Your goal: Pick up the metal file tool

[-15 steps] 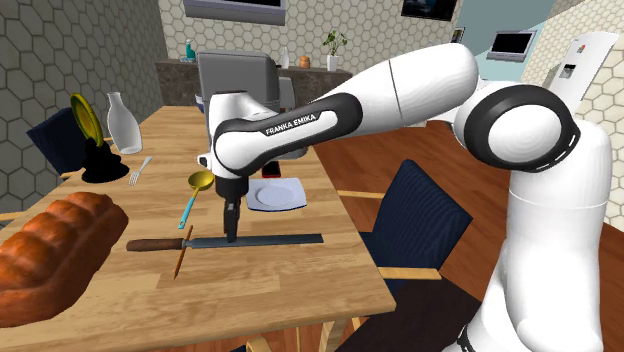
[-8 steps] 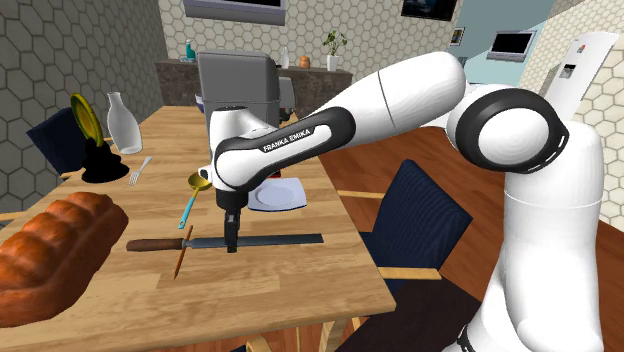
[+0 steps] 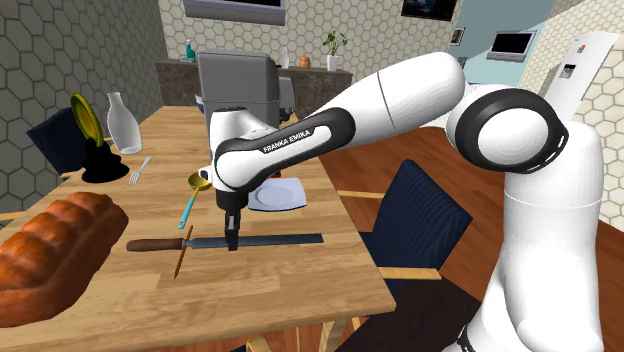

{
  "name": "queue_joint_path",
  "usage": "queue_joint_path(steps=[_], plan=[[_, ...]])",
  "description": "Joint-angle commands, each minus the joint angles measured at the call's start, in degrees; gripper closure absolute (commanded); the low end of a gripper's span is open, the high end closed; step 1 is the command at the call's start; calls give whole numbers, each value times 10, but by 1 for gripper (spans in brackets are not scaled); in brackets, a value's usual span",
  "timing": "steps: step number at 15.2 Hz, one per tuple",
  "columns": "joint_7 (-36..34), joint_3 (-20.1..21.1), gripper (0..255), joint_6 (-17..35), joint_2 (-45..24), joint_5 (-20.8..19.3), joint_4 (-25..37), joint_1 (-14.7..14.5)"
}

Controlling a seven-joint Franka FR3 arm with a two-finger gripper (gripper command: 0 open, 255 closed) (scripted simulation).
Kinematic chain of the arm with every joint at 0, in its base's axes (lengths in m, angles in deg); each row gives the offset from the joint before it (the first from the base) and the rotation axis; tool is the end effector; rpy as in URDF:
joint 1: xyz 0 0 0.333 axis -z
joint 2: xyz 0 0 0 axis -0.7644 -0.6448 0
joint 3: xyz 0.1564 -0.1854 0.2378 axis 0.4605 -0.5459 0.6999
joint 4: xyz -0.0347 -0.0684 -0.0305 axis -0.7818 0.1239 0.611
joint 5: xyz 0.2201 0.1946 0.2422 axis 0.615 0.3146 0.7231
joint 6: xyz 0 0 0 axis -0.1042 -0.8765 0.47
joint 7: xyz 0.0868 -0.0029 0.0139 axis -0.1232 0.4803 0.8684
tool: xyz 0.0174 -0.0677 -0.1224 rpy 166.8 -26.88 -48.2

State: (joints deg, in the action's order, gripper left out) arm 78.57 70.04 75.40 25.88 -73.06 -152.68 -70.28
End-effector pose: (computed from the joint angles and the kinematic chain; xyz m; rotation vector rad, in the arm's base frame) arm 0.5507 0.3310 0.3707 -2.6201 -1.5571 -0.0141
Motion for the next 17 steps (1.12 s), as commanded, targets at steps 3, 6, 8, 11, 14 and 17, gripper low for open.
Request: queue_joint_path(steps=[3,6,8,11,14,17], plan=[[0,0,255,-7,3,1,3,0],[-1,1,255,-27,12,2,15,1],[-1,1,255,-40,17,2,24,1],[-2,2,255,-61,23,3,38,1],[-3,2,255,-82,29,4,54,2],[-4,2,255,-103,34,4,70,2]])
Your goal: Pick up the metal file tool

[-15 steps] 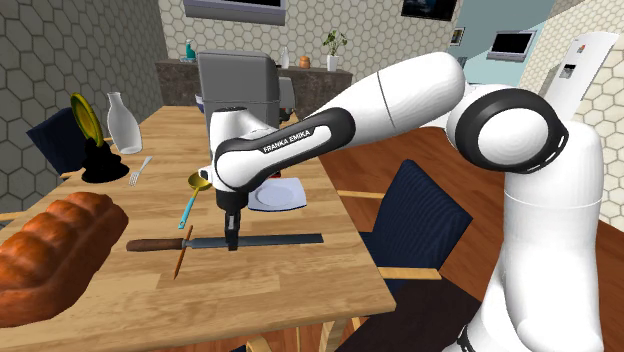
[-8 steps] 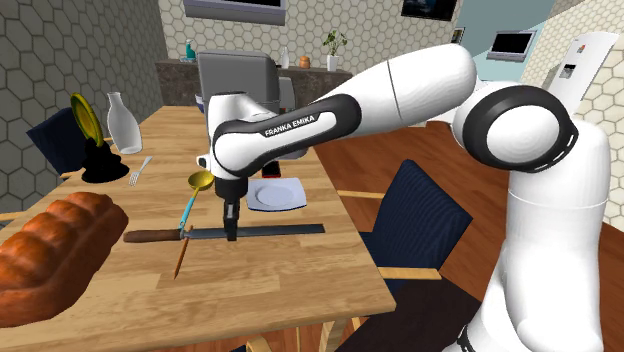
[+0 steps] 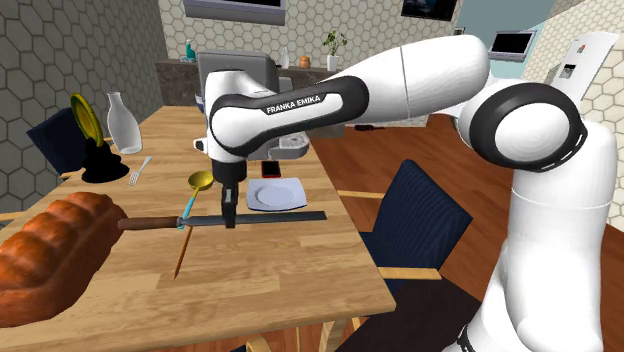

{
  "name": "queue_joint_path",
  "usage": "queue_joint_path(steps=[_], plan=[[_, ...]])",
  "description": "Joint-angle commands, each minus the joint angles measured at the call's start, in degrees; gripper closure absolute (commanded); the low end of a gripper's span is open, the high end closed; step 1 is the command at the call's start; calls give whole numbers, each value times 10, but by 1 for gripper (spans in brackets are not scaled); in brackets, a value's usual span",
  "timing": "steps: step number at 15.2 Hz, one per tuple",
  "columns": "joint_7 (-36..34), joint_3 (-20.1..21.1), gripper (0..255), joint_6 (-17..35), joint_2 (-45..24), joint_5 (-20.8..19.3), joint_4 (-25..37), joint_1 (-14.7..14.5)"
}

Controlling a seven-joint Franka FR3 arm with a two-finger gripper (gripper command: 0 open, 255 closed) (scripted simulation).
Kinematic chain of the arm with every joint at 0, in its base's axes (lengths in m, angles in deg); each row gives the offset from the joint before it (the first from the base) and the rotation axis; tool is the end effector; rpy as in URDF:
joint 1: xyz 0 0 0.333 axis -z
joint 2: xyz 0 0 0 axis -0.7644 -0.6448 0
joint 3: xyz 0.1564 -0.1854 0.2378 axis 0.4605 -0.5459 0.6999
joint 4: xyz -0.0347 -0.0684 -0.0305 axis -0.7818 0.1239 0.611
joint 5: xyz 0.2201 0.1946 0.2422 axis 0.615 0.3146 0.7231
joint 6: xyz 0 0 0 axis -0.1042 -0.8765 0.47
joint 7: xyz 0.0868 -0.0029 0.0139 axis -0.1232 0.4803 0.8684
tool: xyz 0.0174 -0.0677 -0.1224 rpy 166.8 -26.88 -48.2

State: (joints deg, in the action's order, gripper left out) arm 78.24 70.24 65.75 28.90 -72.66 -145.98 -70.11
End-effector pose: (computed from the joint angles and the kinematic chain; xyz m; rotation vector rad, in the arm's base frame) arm 0.5497 0.3304 0.4430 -2.6197 -1.5574 -0.0146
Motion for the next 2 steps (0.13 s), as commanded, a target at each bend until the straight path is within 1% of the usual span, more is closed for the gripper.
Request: queue_joint_path(steps=[1,2], plan=[[-1,0,255,-8,4,1,4,0],[-1,0,255,-8,4,1,4,0]])
